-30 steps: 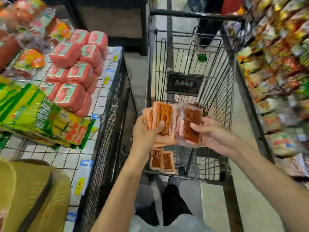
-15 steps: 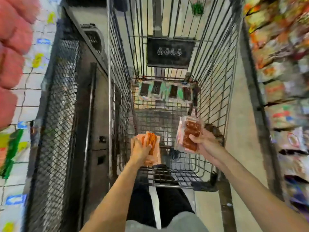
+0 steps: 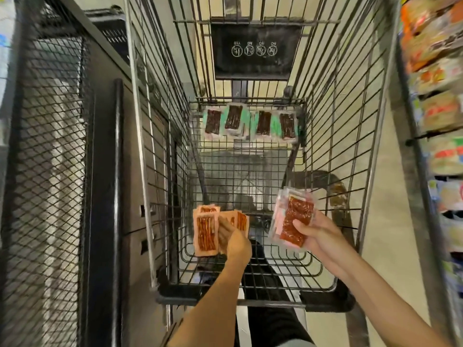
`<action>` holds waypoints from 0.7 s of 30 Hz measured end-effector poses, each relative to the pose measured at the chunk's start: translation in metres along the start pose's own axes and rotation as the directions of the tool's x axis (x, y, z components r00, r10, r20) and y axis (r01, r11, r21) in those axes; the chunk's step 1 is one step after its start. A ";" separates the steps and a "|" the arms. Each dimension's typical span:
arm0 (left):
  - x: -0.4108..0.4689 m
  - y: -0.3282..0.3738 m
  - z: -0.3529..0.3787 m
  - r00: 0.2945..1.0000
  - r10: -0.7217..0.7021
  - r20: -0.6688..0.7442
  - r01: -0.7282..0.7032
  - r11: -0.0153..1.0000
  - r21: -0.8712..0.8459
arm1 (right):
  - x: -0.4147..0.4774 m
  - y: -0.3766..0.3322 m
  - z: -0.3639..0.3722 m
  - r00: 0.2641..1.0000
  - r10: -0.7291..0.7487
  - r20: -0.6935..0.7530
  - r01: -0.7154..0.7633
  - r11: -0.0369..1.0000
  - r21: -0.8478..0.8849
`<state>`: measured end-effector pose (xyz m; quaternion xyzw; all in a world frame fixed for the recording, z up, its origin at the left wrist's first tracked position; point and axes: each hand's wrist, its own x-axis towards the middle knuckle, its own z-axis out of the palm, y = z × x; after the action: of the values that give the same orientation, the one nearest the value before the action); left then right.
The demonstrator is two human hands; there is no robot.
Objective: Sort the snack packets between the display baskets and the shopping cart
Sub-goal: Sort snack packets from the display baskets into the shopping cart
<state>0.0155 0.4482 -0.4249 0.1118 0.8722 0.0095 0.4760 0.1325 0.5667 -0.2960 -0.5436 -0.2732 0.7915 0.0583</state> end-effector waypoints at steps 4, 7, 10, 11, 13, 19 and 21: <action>-0.005 -0.001 -0.001 0.991 0.024 -0.132 0.000 0.983 0.181 | 0.003 0.004 -0.003 1.000 0.026 -0.017 -0.026 1.000 0.007; -0.009 -0.003 -0.004 0.980 0.032 -0.197 0.039 0.938 0.346 | 0.005 0.009 -0.005 0.999 0.047 -0.023 -0.046 0.999 0.026; -0.010 -0.004 -0.012 0.982 0.070 -0.173 0.026 0.868 0.496 | 0.007 0.013 -0.007 0.998 0.056 -0.009 -0.055 0.997 0.045; -0.007 -0.007 -0.012 0.986 0.099 -0.130 -0.012 0.838 0.545 | 0.008 0.015 -0.007 0.998 0.056 -0.001 -0.056 0.997 0.046; -0.009 -0.010 -0.018 0.984 0.172 -0.037 -0.106 0.749 0.654 | 0.010 0.017 -0.007 0.998 0.059 0.005 -0.059 0.997 0.043; -0.008 -0.020 -0.025 0.983 0.176 -0.050 -0.088 0.693 0.716 | 0.015 0.021 -0.010 0.997 0.064 0.048 -0.066 0.996 0.056; -0.006 -0.018 -0.029 0.963 0.199 -0.181 -0.046 0.784 0.619 | 0.016 0.021 -0.011 0.997 0.060 0.046 -0.062 0.996 0.058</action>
<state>-0.0090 0.4316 -0.4069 0.3139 0.8696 -0.2277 0.3057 0.1401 0.5590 -0.3228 -0.5319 -0.2339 0.8126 0.0443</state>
